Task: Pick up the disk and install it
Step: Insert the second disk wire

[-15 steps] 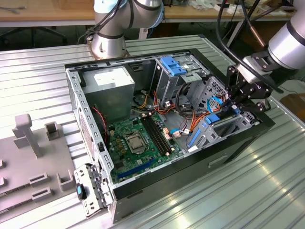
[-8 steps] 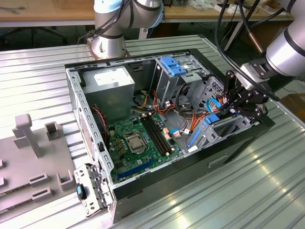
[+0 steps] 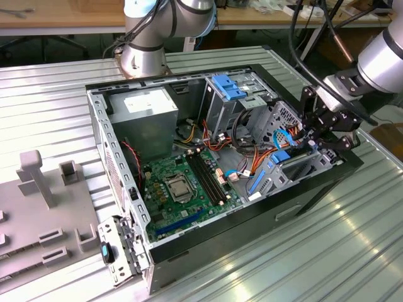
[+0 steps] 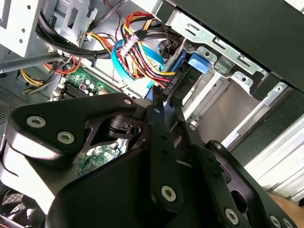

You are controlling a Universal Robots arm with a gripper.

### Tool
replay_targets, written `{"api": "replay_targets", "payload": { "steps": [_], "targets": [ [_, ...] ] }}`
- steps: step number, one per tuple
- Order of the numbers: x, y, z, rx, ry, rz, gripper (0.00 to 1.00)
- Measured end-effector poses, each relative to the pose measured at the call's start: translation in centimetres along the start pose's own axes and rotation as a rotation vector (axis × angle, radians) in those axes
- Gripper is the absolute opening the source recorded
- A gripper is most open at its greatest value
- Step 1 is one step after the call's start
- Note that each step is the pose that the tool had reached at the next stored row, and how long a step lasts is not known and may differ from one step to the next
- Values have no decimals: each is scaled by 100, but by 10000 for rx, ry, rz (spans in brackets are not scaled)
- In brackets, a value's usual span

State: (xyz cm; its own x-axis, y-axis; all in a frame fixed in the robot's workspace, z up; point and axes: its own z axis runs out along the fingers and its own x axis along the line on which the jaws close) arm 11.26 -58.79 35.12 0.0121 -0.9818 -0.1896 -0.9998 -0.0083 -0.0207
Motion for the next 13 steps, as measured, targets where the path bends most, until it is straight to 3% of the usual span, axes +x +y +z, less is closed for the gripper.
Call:
{"api": "replay_targets", "payload": {
  "steps": [3,4,13],
  "targets": [
    [-4,0,-7,1,-2,1,23],
    [-9,1,-10,1,3,0,11],
    [-9,1,-8,0,1,-2,11]
  ]
}}
